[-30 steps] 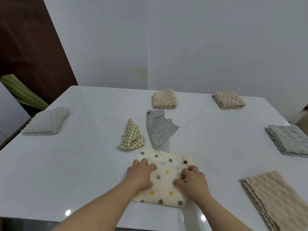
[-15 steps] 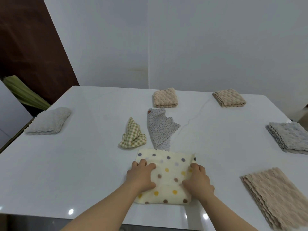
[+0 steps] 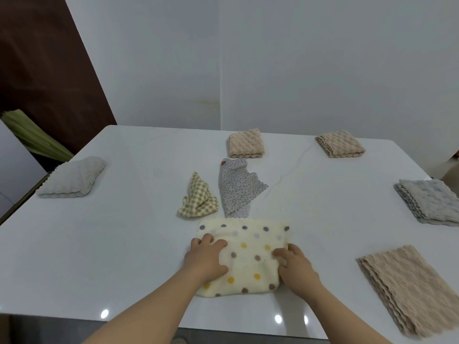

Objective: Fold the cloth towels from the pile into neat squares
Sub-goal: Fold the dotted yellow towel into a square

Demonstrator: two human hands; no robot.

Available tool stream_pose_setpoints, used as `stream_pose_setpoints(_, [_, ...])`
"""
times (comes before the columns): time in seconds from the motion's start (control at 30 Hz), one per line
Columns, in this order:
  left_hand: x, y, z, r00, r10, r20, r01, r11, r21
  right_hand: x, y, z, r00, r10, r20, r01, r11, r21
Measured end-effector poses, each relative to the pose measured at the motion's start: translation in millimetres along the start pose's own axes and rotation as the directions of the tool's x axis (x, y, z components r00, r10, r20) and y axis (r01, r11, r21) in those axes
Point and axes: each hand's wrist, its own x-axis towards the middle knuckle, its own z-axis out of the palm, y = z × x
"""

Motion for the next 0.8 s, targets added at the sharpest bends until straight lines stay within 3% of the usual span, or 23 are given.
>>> stream_pose_setpoints(0.27, [1.0,-2.4,1.6,1.0,-0.001,-0.018,0.001,0.999,-0.039,3.0,5.0,-4.8,0.98,0.04,-0.197,0.025,0.948,0.317])
stream_pose_setpoints(0.33, [1.0,-4.3,2.2,1.0,-0.01,-0.024,0.009,0.998,-0.064,1.2,4.1,-4.5,0.992,-0.005,-0.122,0.036,0.967,0.252])
stream_pose_setpoints(0.4, [1.2,-6.3,3.5,1.0,-0.012,-0.029,0.01,0.998,-0.063,-3.8,3.5,-1.2,1.0,-0.031,0.002,0.03,0.997,0.07])
stream_pose_setpoints(0.47, [0.9,-7.3,4.1,0.999,-0.009,-0.033,0.008,0.999,-0.046,-7.7,2.0,1.4,0.998,-0.05,0.023,0.05,0.998,-0.031])
stream_pose_setpoints(0.63, [-4.9,-19.6,4.9,0.989,0.088,-0.122,-0.099,0.991,-0.093,-9.3,5.9,3.2,0.986,-0.029,-0.165,0.045,0.995,0.092])
stream_pose_setpoints(0.67, [-6.2,-24.3,5.7,0.983,0.11,-0.146,-0.126,0.986,-0.105,-10.5,7.6,5.4,0.974,-0.052,-0.221,0.065,0.997,0.051])
stream_pose_setpoints(0.77, [-10.4,-35.4,7.6,0.978,0.141,-0.153,-0.163,0.976,-0.143,-15.1,8.1,10.3,0.857,-0.333,-0.392,0.266,0.939,-0.217])
stream_pose_setpoints(0.8, [-11.5,-37.7,8.0,0.978,0.155,-0.141,-0.176,0.974,-0.146,-15.8,6.4,12.5,0.828,-0.419,-0.371,0.34,0.903,-0.262])
